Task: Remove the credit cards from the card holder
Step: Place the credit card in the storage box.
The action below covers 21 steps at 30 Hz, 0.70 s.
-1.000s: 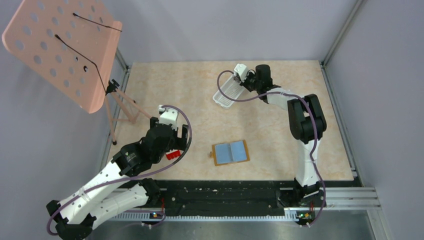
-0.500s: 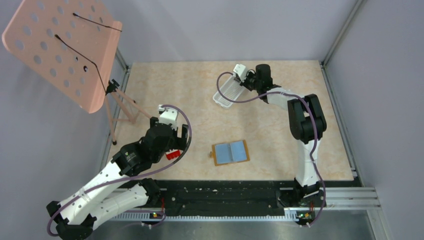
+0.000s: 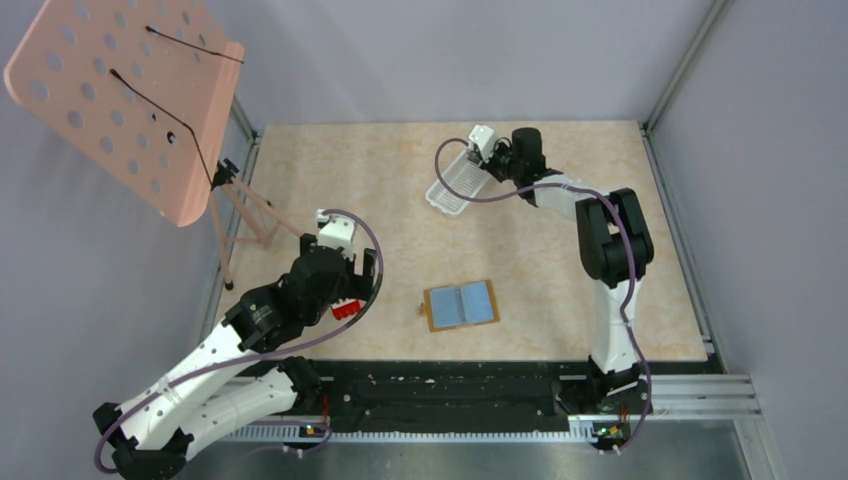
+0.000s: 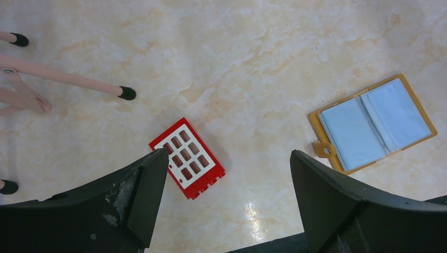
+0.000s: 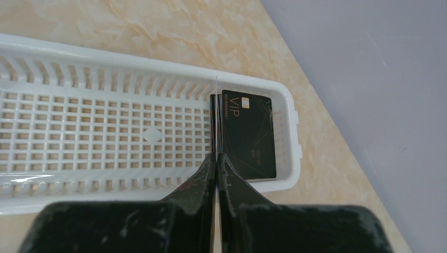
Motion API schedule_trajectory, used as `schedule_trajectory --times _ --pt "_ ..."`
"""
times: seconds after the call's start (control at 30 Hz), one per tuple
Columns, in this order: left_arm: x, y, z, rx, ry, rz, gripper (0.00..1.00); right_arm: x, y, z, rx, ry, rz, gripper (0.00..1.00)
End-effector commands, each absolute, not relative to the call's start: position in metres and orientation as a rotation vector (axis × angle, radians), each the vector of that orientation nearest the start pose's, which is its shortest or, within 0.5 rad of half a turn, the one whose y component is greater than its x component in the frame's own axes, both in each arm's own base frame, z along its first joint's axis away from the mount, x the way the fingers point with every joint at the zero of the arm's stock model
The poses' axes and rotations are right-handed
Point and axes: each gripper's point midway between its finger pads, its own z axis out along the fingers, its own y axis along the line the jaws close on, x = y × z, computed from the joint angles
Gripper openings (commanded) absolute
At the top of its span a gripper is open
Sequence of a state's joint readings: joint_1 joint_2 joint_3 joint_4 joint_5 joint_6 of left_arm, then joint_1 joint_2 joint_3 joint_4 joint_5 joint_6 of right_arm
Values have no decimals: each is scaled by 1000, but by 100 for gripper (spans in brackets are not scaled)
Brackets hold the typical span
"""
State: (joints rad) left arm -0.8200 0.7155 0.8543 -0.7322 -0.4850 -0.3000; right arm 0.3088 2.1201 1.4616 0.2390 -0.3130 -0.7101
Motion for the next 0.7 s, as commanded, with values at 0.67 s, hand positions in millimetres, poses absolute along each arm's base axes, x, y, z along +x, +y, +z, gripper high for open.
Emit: schedule_trajectory --times 0.67 --pt "212 -121 224 254 2034 -194 91 608 167 174 291 1865 872 0"
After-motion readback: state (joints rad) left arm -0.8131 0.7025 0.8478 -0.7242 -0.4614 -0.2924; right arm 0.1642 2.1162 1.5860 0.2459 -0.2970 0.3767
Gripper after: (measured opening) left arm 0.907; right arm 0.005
